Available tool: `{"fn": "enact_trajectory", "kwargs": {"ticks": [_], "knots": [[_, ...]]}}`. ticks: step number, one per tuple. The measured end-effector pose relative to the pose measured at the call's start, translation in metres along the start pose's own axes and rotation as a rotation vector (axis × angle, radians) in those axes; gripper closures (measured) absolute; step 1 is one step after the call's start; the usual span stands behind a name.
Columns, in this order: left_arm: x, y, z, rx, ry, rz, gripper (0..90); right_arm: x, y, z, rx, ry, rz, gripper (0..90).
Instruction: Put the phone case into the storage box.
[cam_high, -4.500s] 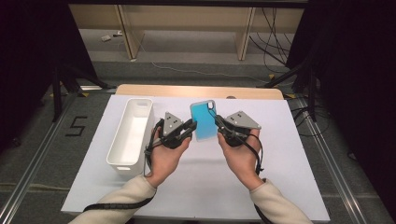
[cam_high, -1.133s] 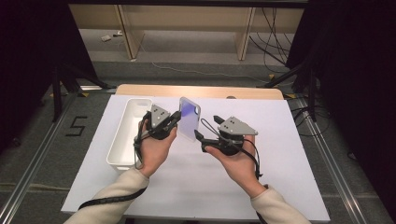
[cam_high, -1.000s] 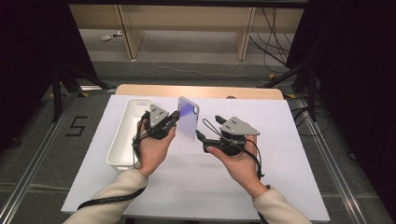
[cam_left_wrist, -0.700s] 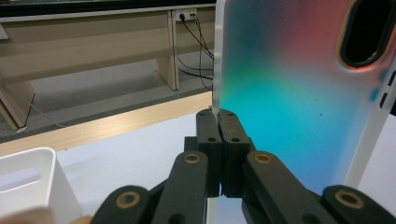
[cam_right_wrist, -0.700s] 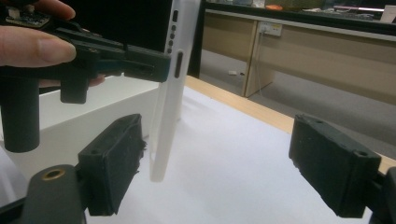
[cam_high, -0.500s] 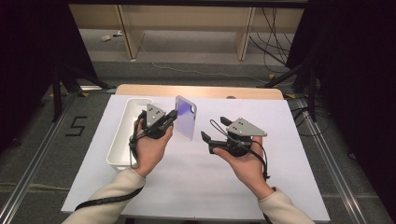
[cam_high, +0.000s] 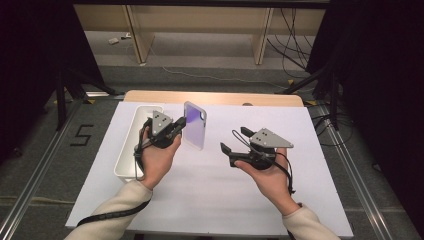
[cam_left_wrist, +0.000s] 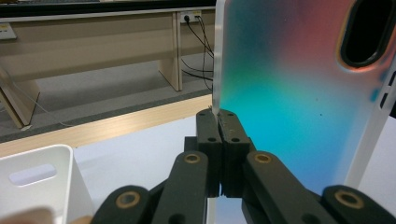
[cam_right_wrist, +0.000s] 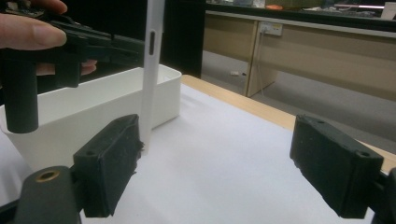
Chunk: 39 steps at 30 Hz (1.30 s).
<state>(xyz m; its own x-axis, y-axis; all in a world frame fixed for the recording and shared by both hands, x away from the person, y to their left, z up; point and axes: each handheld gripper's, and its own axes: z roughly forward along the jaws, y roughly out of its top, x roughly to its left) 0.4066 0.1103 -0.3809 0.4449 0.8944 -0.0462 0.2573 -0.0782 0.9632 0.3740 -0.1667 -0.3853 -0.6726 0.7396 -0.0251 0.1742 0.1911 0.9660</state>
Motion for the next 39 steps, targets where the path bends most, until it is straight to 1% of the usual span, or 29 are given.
{"fn": "enact_trajectory", "kwargs": {"ticks": [3,4,5,7,10,11,12,13,17,18,20,24,25,26,27,28,29,32,34,39], "knots": [[0.002,0.001,-0.001,-0.004,0.003,-0.005,88.6,-0.002,-0.002,-0.002,-0.007,0.002,0.002,17.3],[0.002,0.001,-0.002,-0.006,0.004,-0.001,88.6,-0.003,-0.002,-0.003,-0.003,-0.004,0.003,17.4],[0.003,0.002,-0.002,-0.005,0.006,-0.008,88.6,-0.003,-0.002,-0.004,-0.006,-0.002,0.005,17.4],[0.004,0.002,-0.003,-0.009,0.007,-0.01,88.5,-0.004,-0.003,-0.006,-0.013,-0.008,0.004,17.4],[0.007,0.002,-0.004,-0.009,0.01,-0.009,88.6,-0.006,-0.003,-0.009,-0.013,-0.006,0.004,17.3],[0.007,0.002,-0.005,-0.005,0.015,-0.01,88.6,-0.007,-0.004,-0.009,-0.022,0.005,0.004,17.3],[0.008,0.002,-0.005,-0.009,0.017,-0.009,88.6,-0.008,-0.004,-0.011,-0.018,-0.003,0.002,17.3],[0.009,0.002,-0.006,-0.009,0.017,-0.013,88.6,-0.008,-0.004,-0.011,-0.025,-0.013,0.005,17.3],[0.011,0.003,-0.008,-0.012,0.025,-0.014,88.6,-0.008,-0.005,-0.015,-0.013,-0.004,0.003,17.3],[0.012,0.003,-0.008,-0.011,0.028,-0.009,88.6,-0.008,-0.005,-0.015,-0.012,-0.005,0.004,17.3],[0.014,0.003,-0.009,-0.01,0.032,-0.012,88.6,-0.009,-0.006,-0.016,-0.017,0.002,0.001,17.3],[0.017,0.003,-0.01,-0.013,0.041,-0.015,88.6,-0.01,-0.007,-0.02,-0.014,-0.002,0.002,17.3],[0.017,0.003,-0.01,-0.009,0.04,-0.03,88.6,-0.01,-0.007,-0.02,-0.021,-0.004,0.001,17.3],[0.017,0.003,-0.01,-0.01,0.041,-0.033,88.6,-0.011,-0.007,-0.021,-0.019,-0.006,0.003,17.3],[0.018,0.003,-0.011,-0.011,0.041,-0.031,88.6,-0.012,-0.007,-0.022,-0.023,-0.012,0.003,17.3],[0.018,0.003,-0.011,-0.012,0.041,-0.031,88.6,-0.013,-0.007,-0.023,-0.015,-0.002,0.005,17.3],[0.019,0.003,-0.012,-0.012,0.042,-0.032,88.5,-0.013,-0.008,-0.023,-0.026,-0.002,0.004,17.3],[0.022,0.004,-0.013,-0.015,0.052,-0.034,88.6,-0.014,-0.008,-0.026,-0.017,-0.013,0.005,17.3],[0.024,0.005,-0.014,-0.017,0.053,-0.034,88.6,-0.015,-0.009,-0.028,-0.021,-0.014,0.004,17.3],[0.029,0.004,-0.015,-0.023,0.067,-0.048,88.6,-0.016,-0.011,-0.031,-0.01,-0.019,0.009,17.3]]}}
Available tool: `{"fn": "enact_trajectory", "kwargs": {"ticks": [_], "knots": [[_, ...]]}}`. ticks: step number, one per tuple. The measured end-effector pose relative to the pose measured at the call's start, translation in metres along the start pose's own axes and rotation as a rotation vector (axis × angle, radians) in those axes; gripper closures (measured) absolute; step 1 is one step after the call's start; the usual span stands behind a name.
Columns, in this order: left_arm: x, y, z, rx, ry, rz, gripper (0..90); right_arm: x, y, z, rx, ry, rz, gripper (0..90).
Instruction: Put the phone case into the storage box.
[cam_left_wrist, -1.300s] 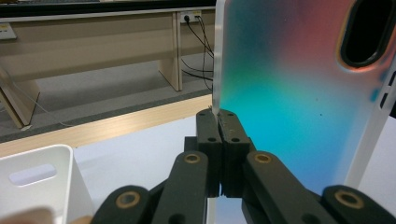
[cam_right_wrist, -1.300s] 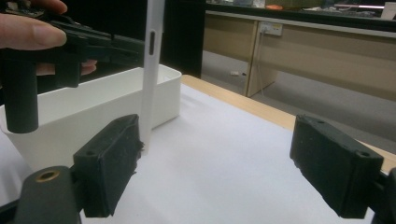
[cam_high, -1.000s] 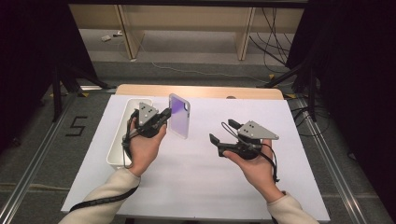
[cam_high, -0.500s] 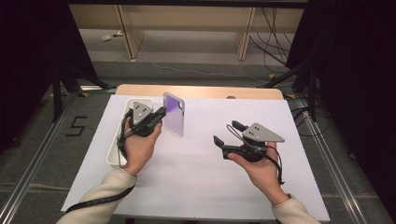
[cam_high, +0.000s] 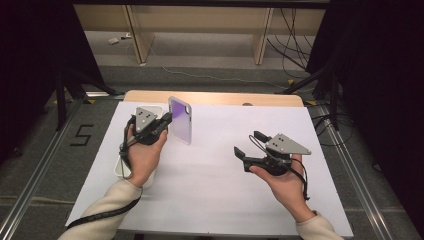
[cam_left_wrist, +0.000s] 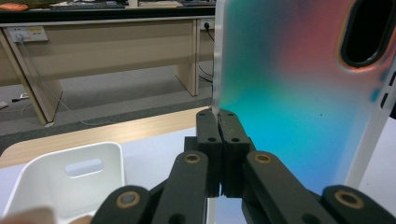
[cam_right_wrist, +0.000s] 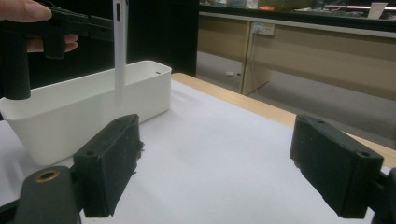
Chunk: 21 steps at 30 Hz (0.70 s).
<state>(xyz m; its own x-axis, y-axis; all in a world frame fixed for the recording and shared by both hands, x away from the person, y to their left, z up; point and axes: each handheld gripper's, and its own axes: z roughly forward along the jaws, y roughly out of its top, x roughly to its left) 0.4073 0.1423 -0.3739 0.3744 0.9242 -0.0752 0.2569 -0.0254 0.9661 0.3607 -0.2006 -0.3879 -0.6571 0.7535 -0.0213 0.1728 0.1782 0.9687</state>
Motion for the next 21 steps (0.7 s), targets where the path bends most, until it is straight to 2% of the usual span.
{"fn": "enact_trajectory", "kwargs": {"ticks": [17,19,20,21], "knots": [[0.012,0.002,-0.002,-0.007,0.036,-0.012,88.6,-0.002,-0.006,-0.007,-0.01,-0.019,-0.002,17.3],[0.013,0.002,-0.002,-0.008,0.041,-0.017,88.6,-0.002,-0.007,-0.008,-0.01,-0.015,0.007,17.3],[0.014,0.003,-0.002,-0.007,0.044,-0.015,88.6,-0.001,-0.007,-0.009,0.009,-0.007,0.02,17.2],[0.015,0.003,-0.002,-0.007,0.045,-0.013,88.5,-0.002,-0.008,-0.008,-0.004,-0.011,0.002,17.2]]}}
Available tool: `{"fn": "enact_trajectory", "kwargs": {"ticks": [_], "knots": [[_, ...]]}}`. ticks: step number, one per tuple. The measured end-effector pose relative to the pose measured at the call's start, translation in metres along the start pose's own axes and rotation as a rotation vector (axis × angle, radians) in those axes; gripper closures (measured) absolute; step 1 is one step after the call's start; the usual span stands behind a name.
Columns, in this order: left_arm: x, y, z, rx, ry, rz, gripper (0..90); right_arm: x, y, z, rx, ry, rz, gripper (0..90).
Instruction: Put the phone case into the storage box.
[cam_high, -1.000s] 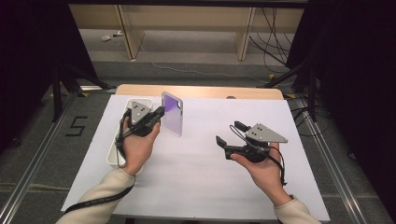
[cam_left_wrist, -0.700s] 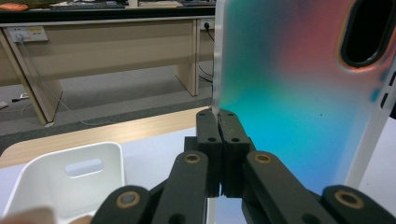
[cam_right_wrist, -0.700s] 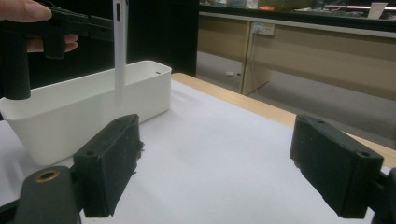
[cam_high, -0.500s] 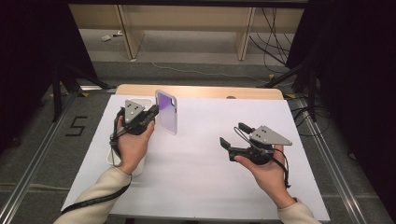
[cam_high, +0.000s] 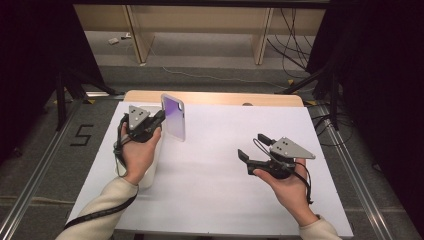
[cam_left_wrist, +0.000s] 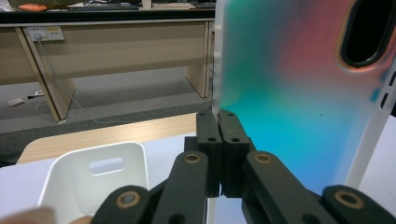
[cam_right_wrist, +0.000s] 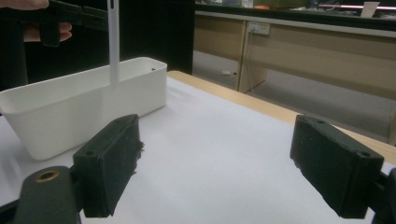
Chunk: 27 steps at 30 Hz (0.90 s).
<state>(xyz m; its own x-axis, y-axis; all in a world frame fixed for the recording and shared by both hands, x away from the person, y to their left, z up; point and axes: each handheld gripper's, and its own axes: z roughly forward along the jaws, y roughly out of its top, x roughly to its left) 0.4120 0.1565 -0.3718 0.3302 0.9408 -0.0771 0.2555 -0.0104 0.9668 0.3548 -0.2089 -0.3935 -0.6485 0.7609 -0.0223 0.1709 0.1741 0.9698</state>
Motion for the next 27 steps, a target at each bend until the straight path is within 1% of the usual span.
{"fn": "enact_trajectory", "kwargs": {"ticks": [1,2,4,5,6,10,11,12,13,14,15,16,17,18,19,21,22,23,24,25,26,27], "knots": [[0.0,0.0,0.0,-0.003,0.002,-0.004,88.6,0.0,0.0,0.0,-0.005,-0.006,-0.001,17.2],[0.001,0.0,0.0,-0.002,0.005,-0.004,88.6,0.0,-0.001,0.0,-0.01,-0.002,0.0,17.2],[0.003,0.001,-0.001,-0.006,0.011,0.0,88.6,0.0,-0.001,0.0,-0.009,0.001,-0.001,17.2],[0.004,0.002,-0.001,-0.006,0.013,-0.005,88.6,0.001,-0.001,-0.001,-0.008,-0.007,-0.001,17.2],[0.005,0.002,-0.001,-0.008,0.014,-0.005,88.6,0.0,-0.001,-0.001,-0.007,0.001,0.001,17.2],[0.008,0.003,-0.001,-0.012,0.022,-0.009,88.6,-0.001,-0.002,-0.002,-0.006,-0.003,-0.008,17.3],[0.009,0.003,-0.001,-0.012,0.025,-0.009,88.6,0.0,-0.002,-0.003,0.002,-0.005,0.011,17.2],[0.01,0.003,-0.001,-0.012,0.028,-0.011,88.6,0.0,-0.002,-0.004,0.003,-0.004,0.016,17.3],[0.01,0.004,-0.002,-0.012,0.029,-0.01,88.6,-0.002,-0.002,-0.004,-0.006,-0.001,-0.006,17.2],[0.011,0.004,-0.002,-0.013,0.03,-0.011,88.6,0.0,-0.002,-0.005,0.005,0.004,0.02,17.2],[0.011,0.004,-0.002,-0.017,0.031,-0.011,88.6,0.0,-0.003,-0.005,0.0,0.016,0.025,17.2],[0.012,0.005,-0.003,-0.018,0.034,-0.01,88.6,-0.001,-0.003,-0.006,0.004,0.018,0.021,17.2],[0.013,0.005,-0.003,-0.016,0.034,-0.008,88.6,-0.002,-0.002,-0.007,0.005,0.004,0.006,17.2],[0.013,0.005,-0.003,-0.018,0.036,-0.01,88.6,-0.002,-0.003,-0.007,0.005,0.011,0.014,17.2],[0.014,0.005,-0.003,-0.019,0.038,-0.012,88.6,-0.002,-0.003,-0.008,-0.001,0.0,0.011,17.2],[0.014,0.006,-0.003,-0.021,0.04,-0.013,88.6,-0.003,-0.003,-0.009,0.005,0.005,0.014,17.3],[0.014,0.006,-0.003,-0.022,0.041,-0.014,88.6,-0.004,-0.004,-0.009,-0.012,0.006,0.017,17.3],[0.015,0.006,-0.003,-0.022,0.041,-0.013,88.6,-0.004,-0.004,-0.01,-0.003,0.009,0.025,17.3],[0.015,0.006,-0.003,-0.023,0.041,-0.013,88.6,-0.005,-0.004,-0.011,-0.003,-0.001,0.017,17.3],[0.016,0.006,-0.004,-0.023,0.043,-0.013,88.6,-0.005,-0.004,-0.012,-0.004,0.002,0.018,17.3],[0.016,0.006,-0.004,-0.022,0.046,-0.015,88.6,-0.007,-0.004,-0.012,-0.016,-0.007,-0.001,17.3],[0.017,0.006,-0.004,-0.022,0.047,-0.015,88.6,-0.006,-0.005,-0.014,-0.006,0.003,0.023,17.3]]}}
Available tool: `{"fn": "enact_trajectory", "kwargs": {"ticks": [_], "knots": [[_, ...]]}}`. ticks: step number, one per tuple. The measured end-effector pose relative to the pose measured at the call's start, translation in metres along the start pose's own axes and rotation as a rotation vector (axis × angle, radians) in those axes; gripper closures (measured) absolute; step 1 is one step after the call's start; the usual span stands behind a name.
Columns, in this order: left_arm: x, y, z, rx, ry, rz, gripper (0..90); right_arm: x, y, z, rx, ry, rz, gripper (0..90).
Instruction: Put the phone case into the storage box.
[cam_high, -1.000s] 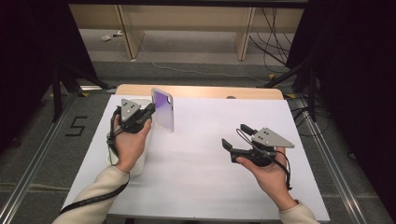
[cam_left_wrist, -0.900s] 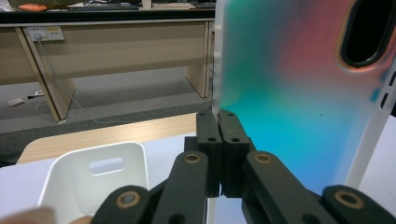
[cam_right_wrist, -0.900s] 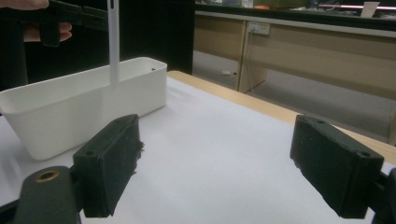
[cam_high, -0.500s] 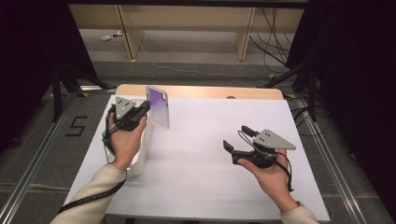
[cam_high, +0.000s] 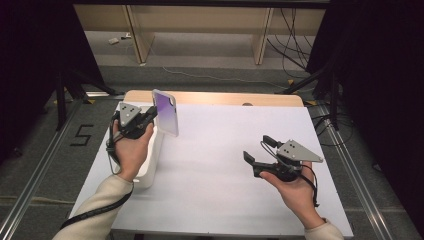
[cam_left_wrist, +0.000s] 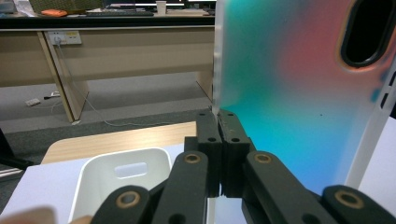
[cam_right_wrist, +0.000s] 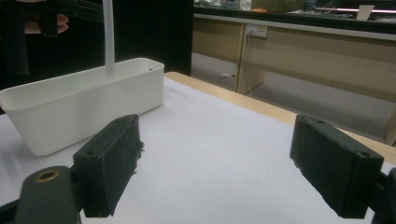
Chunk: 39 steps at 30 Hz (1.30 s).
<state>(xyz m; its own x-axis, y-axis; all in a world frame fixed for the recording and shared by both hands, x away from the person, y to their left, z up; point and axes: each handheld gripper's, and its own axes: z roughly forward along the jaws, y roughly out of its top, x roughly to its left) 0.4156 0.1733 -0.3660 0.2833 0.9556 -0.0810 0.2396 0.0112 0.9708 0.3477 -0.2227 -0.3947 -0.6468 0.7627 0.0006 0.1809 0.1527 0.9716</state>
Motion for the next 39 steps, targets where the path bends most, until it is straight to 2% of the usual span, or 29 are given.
{"fn": "enact_trajectory", "kwargs": {"ticks": [1,2,5,6,9,12,13,17,24,28,39], "knots": [[0.001,0.0,0.0,0.0,0.001,-0.002,88.6,-0.001,0.0,-0.001,-0.004,-0.012,-0.015,17.3],[0.001,0.0,0.0,0.001,0.003,-0.001,88.6,-0.001,-0.001,-0.002,0.0,0.0,0.002,17.3],[0.002,0.0,0.0,0.0,0.006,-0.003,88.6,-0.003,-0.003,-0.004,-0.002,-0.012,-0.012,17.3],[0.003,0.0,0.0,0.0,0.008,-0.001,88.6,-0.003,-0.003,-0.005,0.007,-0.012,0.002,17.3],[0.003,0.001,-0.001,-0.003,0.008,-0.004,88.5,-0.004,-0.005,-0.008,0.021,-0.015,0.004,17.6],[0.004,0.002,-0.001,-0.004,0.013,-0.001,88.6,-0.005,-0.007,-0.009,0.005,-0.015,0.014,17.7],[0.005,0.003,-0.001,-0.004,0.017,-0.003,88.6,-0.005,-0.008,-0.011,0.023,-0.027,0.005,17.8],[0.007,0.003,-0.001,-0.005,0.022,-0.007,88.6,-0.007,-0.01,-0.013,0.02,-0.034,0.01,17.8],[0.009,0.002,0.0,0.0,0.029,-0.008,88.6,-0.008,-0.012,-0.015,0.021,-0.036,0.016,17.8],[0.011,0.003,0.0,0.0,0.033,-0.01,88.6,-0.009,-0.014,-0.016,0.023,-0.021,0.022,17.8],[0.02,0.006,-0.001,-0.005,0.055,-0.022,88.6,-0.01,-0.015,-0.02,0.024,-0.038,0.024,17.9]]}}
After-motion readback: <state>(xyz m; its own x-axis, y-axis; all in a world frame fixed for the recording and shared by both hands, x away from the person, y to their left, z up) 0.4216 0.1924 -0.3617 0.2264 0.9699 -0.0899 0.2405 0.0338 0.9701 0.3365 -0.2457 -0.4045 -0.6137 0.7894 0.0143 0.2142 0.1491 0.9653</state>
